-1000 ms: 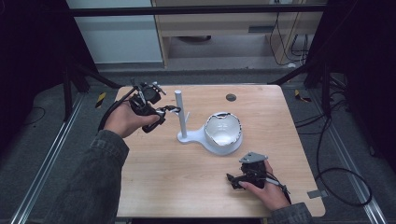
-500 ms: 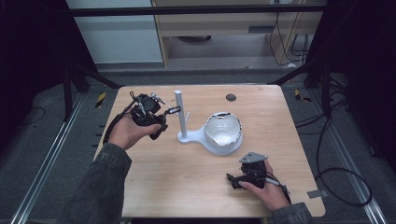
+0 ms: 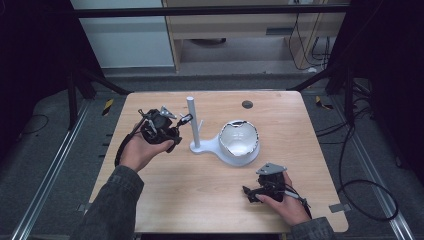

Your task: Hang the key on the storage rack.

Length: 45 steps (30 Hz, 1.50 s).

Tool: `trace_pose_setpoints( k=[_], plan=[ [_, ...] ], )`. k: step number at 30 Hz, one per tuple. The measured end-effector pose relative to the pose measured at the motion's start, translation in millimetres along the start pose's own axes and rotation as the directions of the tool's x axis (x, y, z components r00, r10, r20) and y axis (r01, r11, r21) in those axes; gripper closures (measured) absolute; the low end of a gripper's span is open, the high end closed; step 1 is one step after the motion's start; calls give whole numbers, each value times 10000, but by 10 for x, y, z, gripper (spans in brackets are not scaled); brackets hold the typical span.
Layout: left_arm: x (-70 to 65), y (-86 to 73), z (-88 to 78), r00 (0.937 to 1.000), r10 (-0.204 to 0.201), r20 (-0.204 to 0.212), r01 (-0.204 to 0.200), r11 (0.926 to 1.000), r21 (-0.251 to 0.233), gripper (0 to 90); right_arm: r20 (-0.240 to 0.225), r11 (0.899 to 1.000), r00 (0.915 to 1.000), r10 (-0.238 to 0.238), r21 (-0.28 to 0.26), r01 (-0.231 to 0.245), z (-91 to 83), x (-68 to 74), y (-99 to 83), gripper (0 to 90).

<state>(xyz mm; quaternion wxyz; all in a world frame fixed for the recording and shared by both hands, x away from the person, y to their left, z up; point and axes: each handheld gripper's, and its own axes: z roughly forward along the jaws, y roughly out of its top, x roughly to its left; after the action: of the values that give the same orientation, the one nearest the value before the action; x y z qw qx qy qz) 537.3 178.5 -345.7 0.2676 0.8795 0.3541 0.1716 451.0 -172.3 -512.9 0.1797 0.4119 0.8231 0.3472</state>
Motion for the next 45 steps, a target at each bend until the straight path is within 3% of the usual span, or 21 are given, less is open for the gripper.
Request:
trace_pose_setpoints(
  k=[5, 11, 20, 30, 45],
  plan=[
    [-46, -37, 42, 9997, 81, -250, -88, 9996, -263, 487, 3, 10000, 10000, -4, 1, 4, 0, 0, 0, 5],
    [-87, -89, 125, 9995, -113, -306, 95, 9982, -593, 487, 2, 10000, 10000, 0, 4, 0, 0, 0, 0, 4],
    [-143, -135, 250, 9997, -261, -20, 258, 9963, -814, 486, 5, 10000, 10000, 0, 3, 0, -1, 0, 0, 4],
    [-194, -200, 327, 9990, -437, -89, 421, 9899, -1353, 486, -5, 10000, 10000, 4, 1, -4, -1, 0, 0, 5],
    [-258, -205, 403, 9984, -561, 40, 560, 9855, -1605, 485, -3, 10000, 10000, 3, 0, -3, -1, 0, 0, 5]
  ],
)
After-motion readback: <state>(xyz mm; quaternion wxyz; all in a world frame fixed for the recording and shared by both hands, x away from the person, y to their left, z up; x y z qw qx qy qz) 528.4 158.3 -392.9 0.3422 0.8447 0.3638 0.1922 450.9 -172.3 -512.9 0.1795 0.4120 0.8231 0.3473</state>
